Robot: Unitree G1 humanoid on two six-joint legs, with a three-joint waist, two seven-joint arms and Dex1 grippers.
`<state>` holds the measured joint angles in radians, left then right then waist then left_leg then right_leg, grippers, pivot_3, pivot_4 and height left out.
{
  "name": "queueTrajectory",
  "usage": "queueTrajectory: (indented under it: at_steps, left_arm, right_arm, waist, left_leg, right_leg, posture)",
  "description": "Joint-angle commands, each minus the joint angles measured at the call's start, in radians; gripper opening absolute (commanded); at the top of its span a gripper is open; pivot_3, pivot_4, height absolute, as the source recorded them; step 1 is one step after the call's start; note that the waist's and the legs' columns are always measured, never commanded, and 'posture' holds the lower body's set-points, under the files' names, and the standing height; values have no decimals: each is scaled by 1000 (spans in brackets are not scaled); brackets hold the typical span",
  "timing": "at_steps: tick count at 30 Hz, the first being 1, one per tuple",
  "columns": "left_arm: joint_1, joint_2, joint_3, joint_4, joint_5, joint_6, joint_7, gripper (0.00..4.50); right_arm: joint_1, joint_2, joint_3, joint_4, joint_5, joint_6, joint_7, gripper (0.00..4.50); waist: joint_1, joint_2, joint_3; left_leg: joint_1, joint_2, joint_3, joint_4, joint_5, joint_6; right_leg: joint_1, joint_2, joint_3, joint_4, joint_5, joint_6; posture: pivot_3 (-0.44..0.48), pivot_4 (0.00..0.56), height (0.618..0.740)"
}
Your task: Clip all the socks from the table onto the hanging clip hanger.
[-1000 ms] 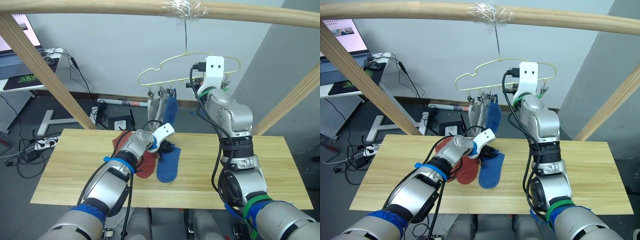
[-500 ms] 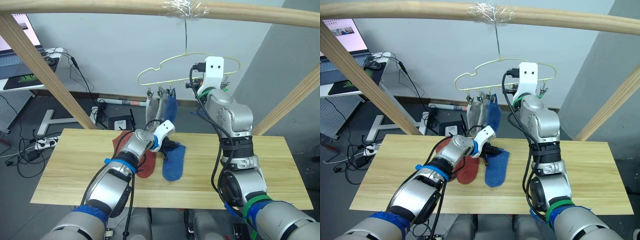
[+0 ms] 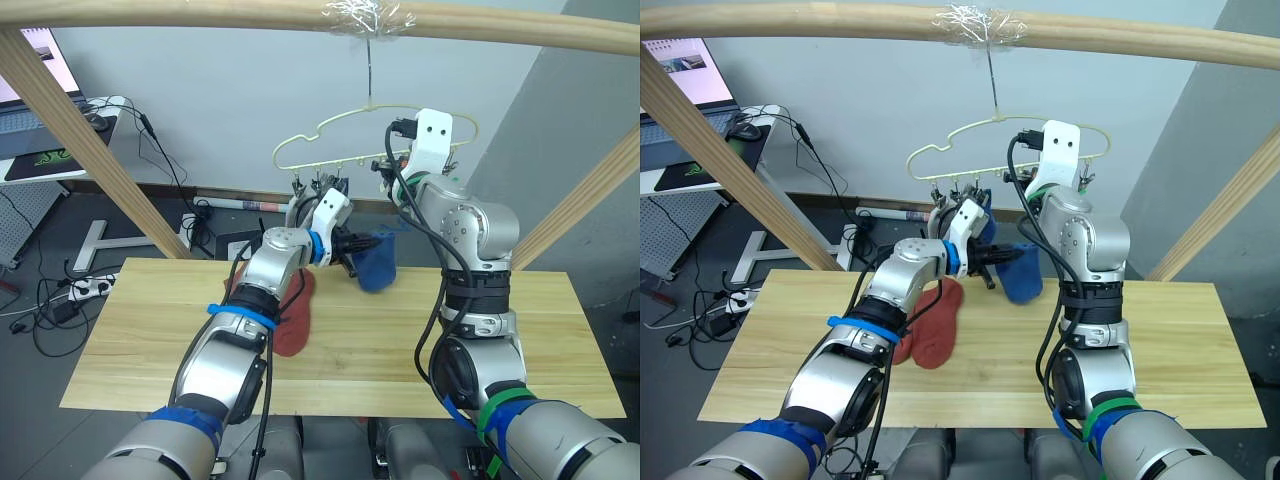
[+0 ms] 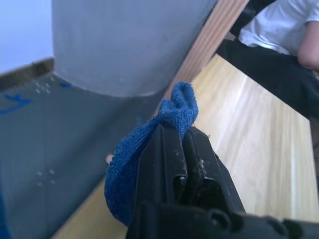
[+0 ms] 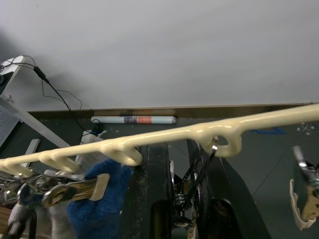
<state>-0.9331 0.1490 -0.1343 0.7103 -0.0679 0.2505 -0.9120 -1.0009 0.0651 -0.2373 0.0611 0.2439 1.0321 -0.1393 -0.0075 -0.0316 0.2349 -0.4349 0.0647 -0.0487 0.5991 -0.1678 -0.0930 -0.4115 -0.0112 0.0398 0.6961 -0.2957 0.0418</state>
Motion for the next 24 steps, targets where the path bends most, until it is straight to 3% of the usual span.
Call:
queueTrajectory:
  at_steps: [1,12,24]
  left_arm:
    - [-39,-11,13,-11,-7,-35,29,15]
    - [-53,8,57,-22,-33,-26,75,15]
    - [-119,-28,75,18,-40,-39,81,15]
  right_arm:
    - [-36,5,-6,-63,21,6,-10,195]
    - [-24,1,-5,-75,26,21,-24,195]
    - [-17,8,-3,-71,27,19,-24,195]
  waist:
    - [0,0,0]
    - [-1,0,0]
    - [-2,0,0]
  left_leg:
    - [0,0,0,0,0,0]
    - [0,0,0,0,0,0]
    - [0,0,0,0,0,0]
  right_leg:
    - [0,0,0,0,0,0]
    - [0,0,0,0,0,0]
    - [0,0,0,0,0,0]
  posture:
    - [53,190,740]
    - [50,184,740]
    - [51,182,740]
